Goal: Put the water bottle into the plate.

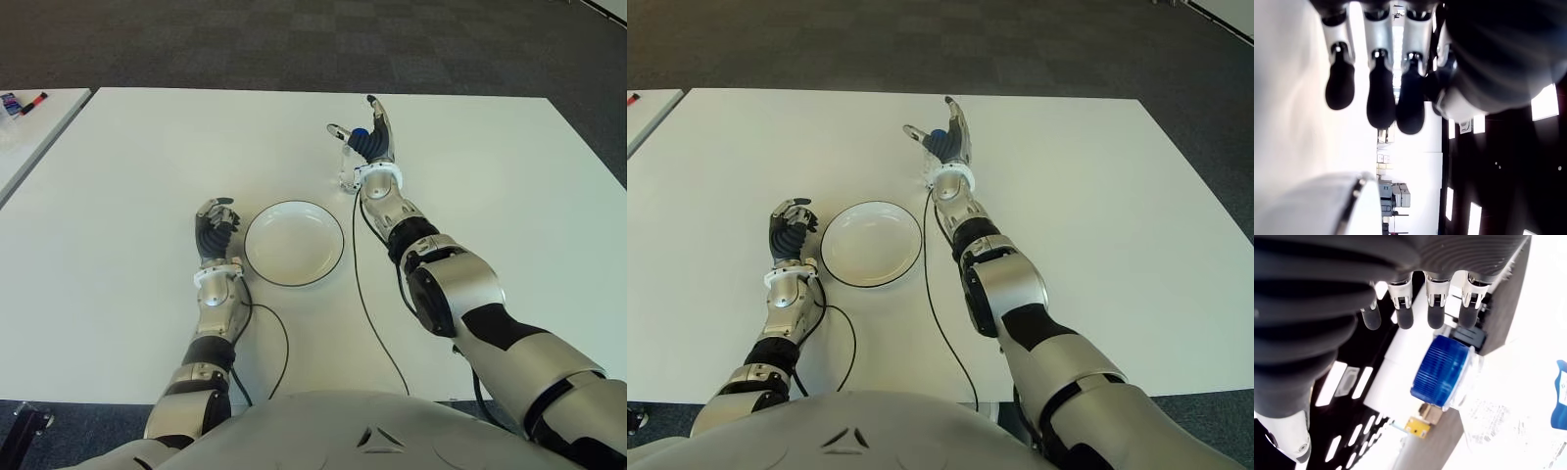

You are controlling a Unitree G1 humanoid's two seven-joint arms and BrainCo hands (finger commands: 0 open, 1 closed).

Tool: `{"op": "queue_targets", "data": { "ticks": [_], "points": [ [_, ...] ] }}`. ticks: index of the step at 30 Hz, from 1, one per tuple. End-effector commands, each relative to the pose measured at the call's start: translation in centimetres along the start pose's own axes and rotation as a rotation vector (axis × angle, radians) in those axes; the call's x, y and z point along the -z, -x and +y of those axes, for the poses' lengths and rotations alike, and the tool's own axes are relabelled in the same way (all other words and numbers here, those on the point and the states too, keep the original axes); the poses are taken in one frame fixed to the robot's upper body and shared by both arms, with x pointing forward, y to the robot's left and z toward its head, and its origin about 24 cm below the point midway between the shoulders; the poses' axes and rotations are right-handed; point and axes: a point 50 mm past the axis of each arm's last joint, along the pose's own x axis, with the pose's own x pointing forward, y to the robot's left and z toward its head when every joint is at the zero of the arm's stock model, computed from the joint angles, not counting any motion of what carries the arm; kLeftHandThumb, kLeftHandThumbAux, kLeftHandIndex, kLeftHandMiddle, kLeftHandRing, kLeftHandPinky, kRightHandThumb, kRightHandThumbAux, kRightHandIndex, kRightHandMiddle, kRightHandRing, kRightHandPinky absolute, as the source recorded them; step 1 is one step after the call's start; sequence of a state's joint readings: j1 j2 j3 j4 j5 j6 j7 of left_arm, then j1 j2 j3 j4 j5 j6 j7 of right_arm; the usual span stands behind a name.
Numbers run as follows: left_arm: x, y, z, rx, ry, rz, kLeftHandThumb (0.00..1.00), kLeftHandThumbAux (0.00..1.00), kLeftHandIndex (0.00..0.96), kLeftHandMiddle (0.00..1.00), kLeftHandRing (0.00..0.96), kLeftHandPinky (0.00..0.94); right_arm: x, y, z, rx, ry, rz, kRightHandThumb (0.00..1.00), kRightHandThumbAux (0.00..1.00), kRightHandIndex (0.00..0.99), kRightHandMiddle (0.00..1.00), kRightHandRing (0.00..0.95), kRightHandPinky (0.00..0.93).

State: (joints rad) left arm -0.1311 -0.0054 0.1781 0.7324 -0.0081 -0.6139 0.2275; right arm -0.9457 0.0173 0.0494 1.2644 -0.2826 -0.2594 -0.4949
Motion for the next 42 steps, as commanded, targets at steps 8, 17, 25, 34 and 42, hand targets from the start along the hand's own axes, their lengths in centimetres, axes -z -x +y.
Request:
{"op": "queue_targets", "data": {
  "ticks": [8, 17, 25, 34, 42],
  "points": [
    [0.63, 0.6, 0.81, -0.014, -0.016, 0.038, 0.692, 0.717, 0.436, 0.702, 0.681, 0.653, 0.03, -0.4, 0.04, -0.04, -0.045, 0.071, 0.176, 0.628, 0.025, 0.013, 0.023, 0.065],
    [0.47, 0.82, 0.99, -0.02, -0.002, 0.035, 0.693, 0.717, 0.436, 0.702, 0.681, 0.657, 0.13, -0.11, 0.38, -0.039, -0.049, 0.062, 0.214, 0.644, 0.032, 0.013, 0.023, 0.082],
    [0.39, 0.97, 0.96, -0.022, -0.009, 0.035, 0.694, 0.717, 0.436, 0.701, 0.681, 0.66, 0.23, 0.09, 0.64, -0.053, -0.059, 0.055, 0.231, 0.634, 0.037, 0.018, 0.03, 0.093],
    [0.31, 1.07, 0.9, -0.03, -0.015, 0.042, 0.695, 0.717, 0.436, 0.7, 0.677, 0.656, 0.44, 0.1, 0.73, -0.079, -0.018, 0.063, 0.228, 0.647, 0.032, 0.03, 0.046, 0.103],
    [0.31, 1.18, 0.85, -0.042, -0.028, 0.044, 0.694, 0.717, 0.436, 0.7, 0.678, 0.662, 0.59, 0.21, 0.83, -0.085, -0.013, 0.065, 0.224, 0.667, 0.028, 0.036, 0.053, 0.102]
  ]
}}
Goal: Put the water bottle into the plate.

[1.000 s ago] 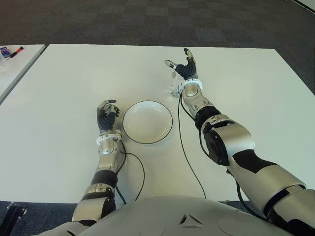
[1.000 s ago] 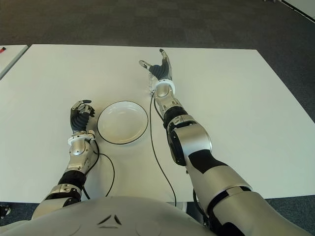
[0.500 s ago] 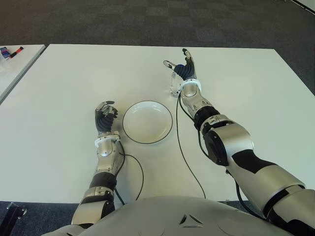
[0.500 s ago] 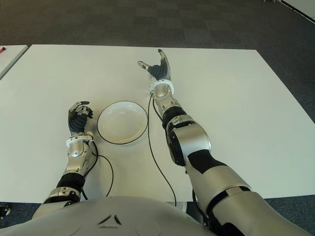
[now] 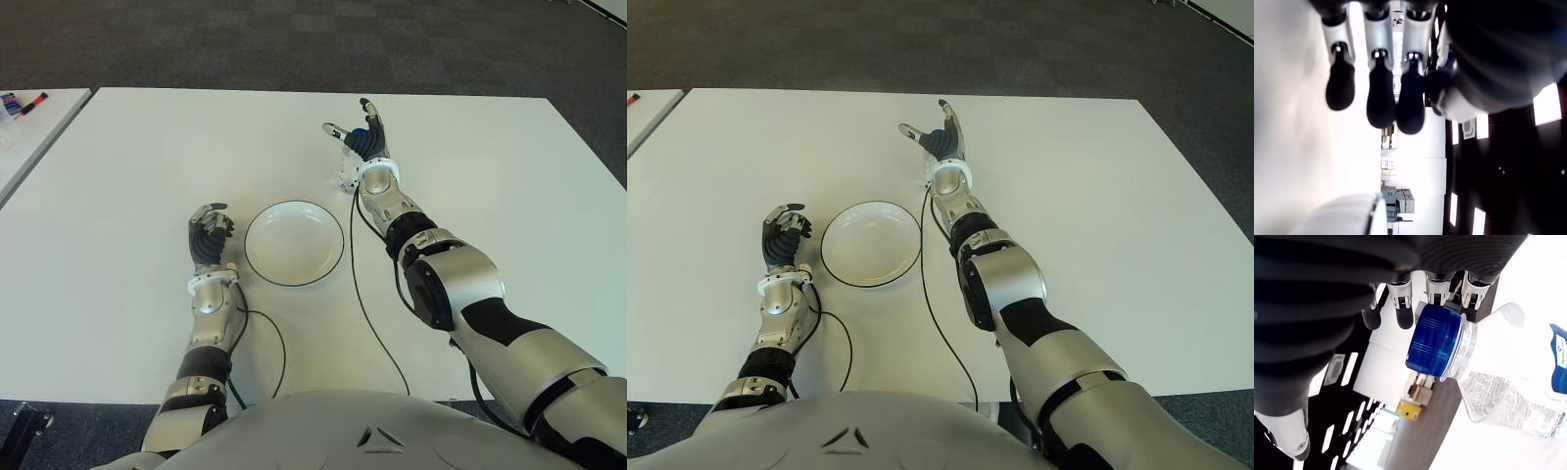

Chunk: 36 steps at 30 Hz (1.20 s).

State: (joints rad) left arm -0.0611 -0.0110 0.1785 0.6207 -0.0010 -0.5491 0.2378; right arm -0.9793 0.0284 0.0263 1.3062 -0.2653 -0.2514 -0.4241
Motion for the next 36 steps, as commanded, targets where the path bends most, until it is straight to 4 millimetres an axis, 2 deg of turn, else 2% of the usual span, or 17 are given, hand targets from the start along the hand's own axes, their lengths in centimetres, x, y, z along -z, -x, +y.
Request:
{"op": "queue_targets", "data": {
  "ticks": [1, 17, 27, 36],
  "points": [
    [0.4, 0.4, 0.0, -0.017, -0.016, 0.027, 0.694, 0.717, 0.436, 0.701, 0.68, 0.663, 0.9, 0.4, 0.3, -0.015, 0.01, 0.037, 0.224, 0.667, 0.027, 0.036, 0.053, 0.102],
    [0.3, 0.7, -0.1, -0.002, -0.023, 0.01, 0.694, 0.718, 0.436, 0.702, 0.684, 0.677, 1.6, 0.8, 0.5, -0.027, 0.022, 0.044, 0.242, 0.654, 0.037, 0.045, 0.062, 0.116],
    [0.1, 1.1, 0.0, 0.016, -0.059, 0.012, 0.694, 0.718, 0.436, 0.708, 0.696, 0.691, 3.9, 1.9, 1.4, -0.079, 0.021, 0.138, 0.249, 0.64, 0.046, 0.037, 0.053, 0.102],
    [-0.2, 1.6, 0.2, 0.016, -0.079, 0.009, 0.693, 0.718, 0.436, 0.715, 0.705, 0.698, 4.2, 2.4, 2.1, -0.095, 0.022, 0.149, 0.24, 0.636, 0.052, 0.038, 0.049, 0.097]
  ]
}}
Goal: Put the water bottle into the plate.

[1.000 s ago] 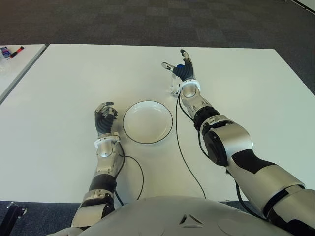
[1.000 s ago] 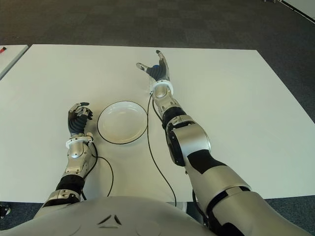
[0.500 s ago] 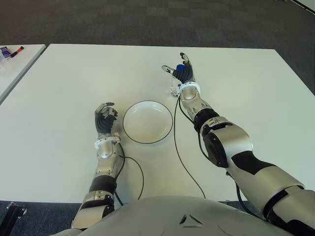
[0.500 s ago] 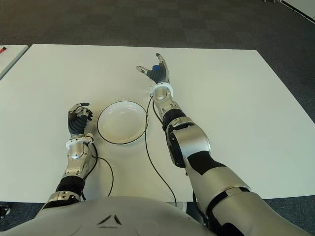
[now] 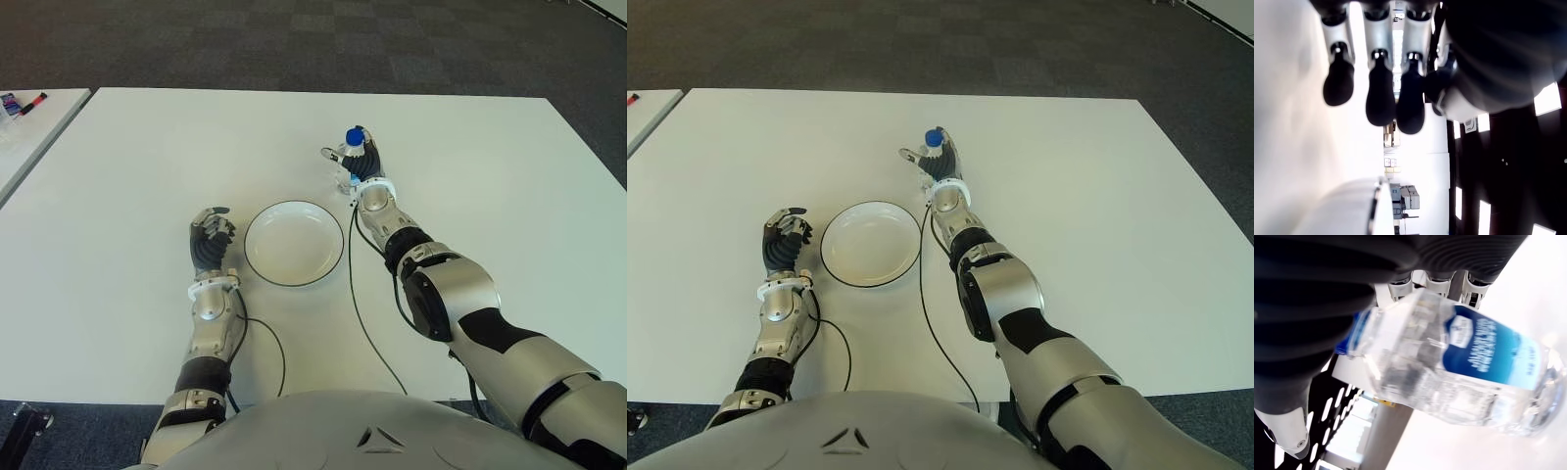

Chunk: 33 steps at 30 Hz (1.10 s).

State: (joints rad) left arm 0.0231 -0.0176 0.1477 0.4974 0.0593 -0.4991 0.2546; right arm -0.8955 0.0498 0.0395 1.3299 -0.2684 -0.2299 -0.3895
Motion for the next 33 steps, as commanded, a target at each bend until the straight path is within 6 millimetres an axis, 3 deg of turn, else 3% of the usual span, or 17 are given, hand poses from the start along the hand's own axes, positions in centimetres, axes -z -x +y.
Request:
{"op": "queue_targets", "data": {
  "ticks": [1, 33],
  "points": [
    [0.1, 0.4, 0.1, -0.001, -0.022, 0.02, 0.693, 0.718, 0.436, 0.716, 0.705, 0.698, 0.8, 0.5, 0.8, -0.021, 0.0, 0.033, 0.24, 0.636, 0.052, 0.038, 0.049, 0.097],
    [0.2, 0.8, 0.8, -0.023, -0.043, 0.048, 0.694, 0.717, 0.437, 0.723, 0.71, 0.711, 1.2, 1.6, 2.4, -0.101, -0.015, -0.018, 0.237, 0.646, 0.039, 0.05, 0.073, 0.129]
  ]
}}
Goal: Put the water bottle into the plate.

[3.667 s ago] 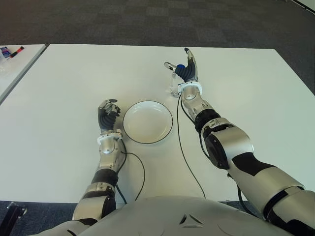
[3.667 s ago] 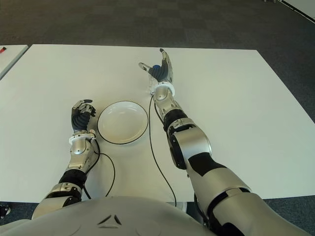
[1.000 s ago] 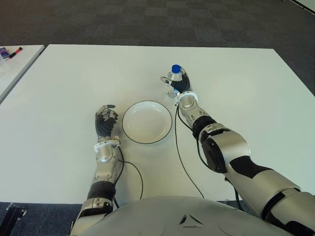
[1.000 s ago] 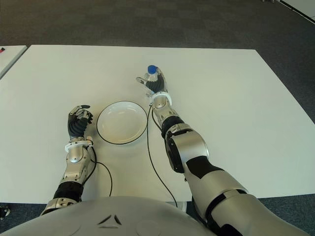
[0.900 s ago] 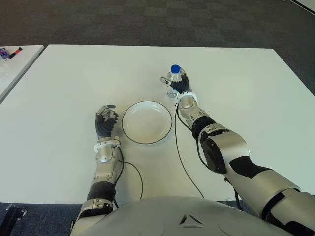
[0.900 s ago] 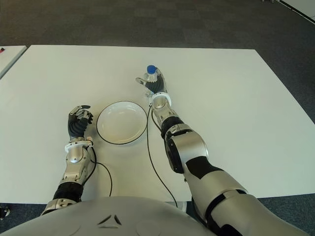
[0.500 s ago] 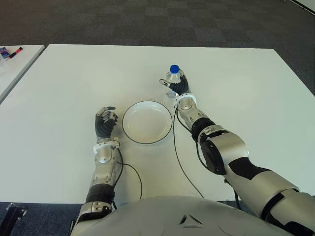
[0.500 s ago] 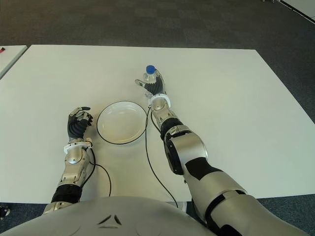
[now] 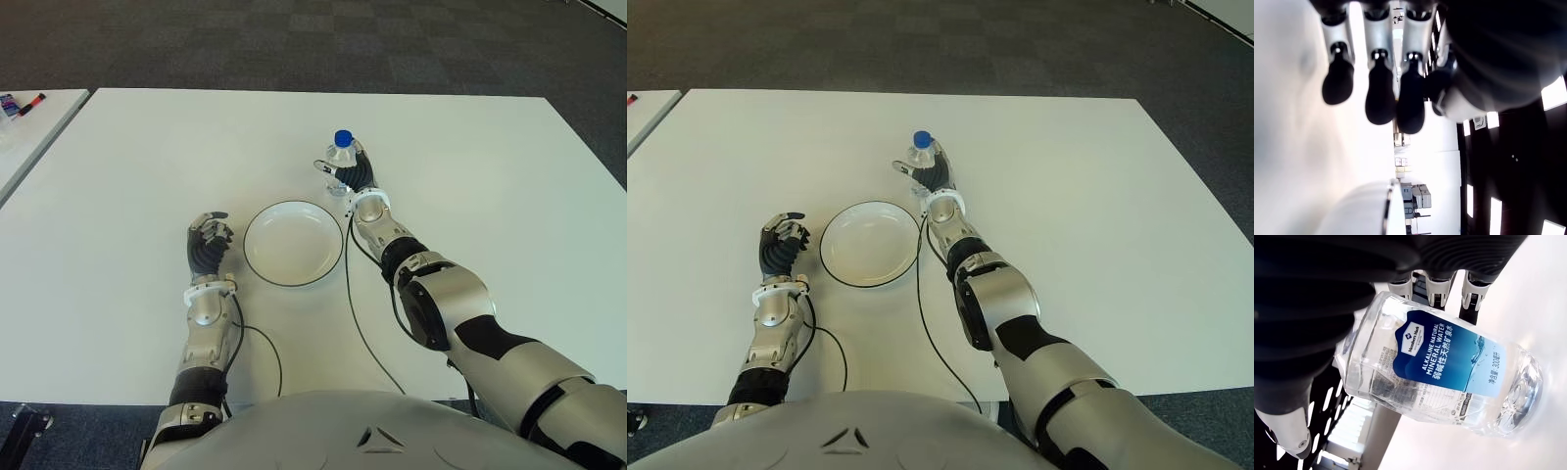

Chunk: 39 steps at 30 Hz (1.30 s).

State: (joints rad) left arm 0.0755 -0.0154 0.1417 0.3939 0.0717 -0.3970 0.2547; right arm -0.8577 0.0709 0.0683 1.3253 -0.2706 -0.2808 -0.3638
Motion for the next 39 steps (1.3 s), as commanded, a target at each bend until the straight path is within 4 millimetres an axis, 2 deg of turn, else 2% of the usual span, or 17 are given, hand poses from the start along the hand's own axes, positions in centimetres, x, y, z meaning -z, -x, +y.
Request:
{"op": "queue_targets", "data": {
  "ticks": [1, 15, 21, 39],
  "points": [
    [0.3, 0.3, 0.2, -0.017, -0.009, 0.003, 0.694, 0.717, 0.437, 0.724, 0.71, 0.712, 0.7, 0.7, 1.2, -0.042, -0.007, 0.009, 0.234, 0.644, 0.04, 0.05, 0.073, 0.129],
    [0.4, 0.4, 0.1, -0.044, 0.005, 0.01, 0.693, 0.717, 0.436, 0.711, 0.685, 0.674, 0.9, 0.9, 1.2, -0.059, -0.004, -0.001, 0.215, 0.629, 0.048, 0.052, 0.076, 0.129],
    [0.5, 0.4, 0.0, -0.069, 0.017, 0.003, 0.694, 0.716, 0.436, 0.712, 0.688, 0.698, 1.2, 1.0, 1.3, -0.064, 0.004, 0.005, 0.216, 0.634, 0.05, 0.053, 0.075, 0.127],
    [0.4, 0.5, 0.0, -0.032, -0.017, -0.002, 0.694, 0.716, 0.437, 0.707, 0.693, 0.694, 1.8, 1.3, 1.6, -0.068, 0.014, 0.031, 0.244, 0.658, 0.053, 0.06, 0.083, 0.134]
  ]
}}
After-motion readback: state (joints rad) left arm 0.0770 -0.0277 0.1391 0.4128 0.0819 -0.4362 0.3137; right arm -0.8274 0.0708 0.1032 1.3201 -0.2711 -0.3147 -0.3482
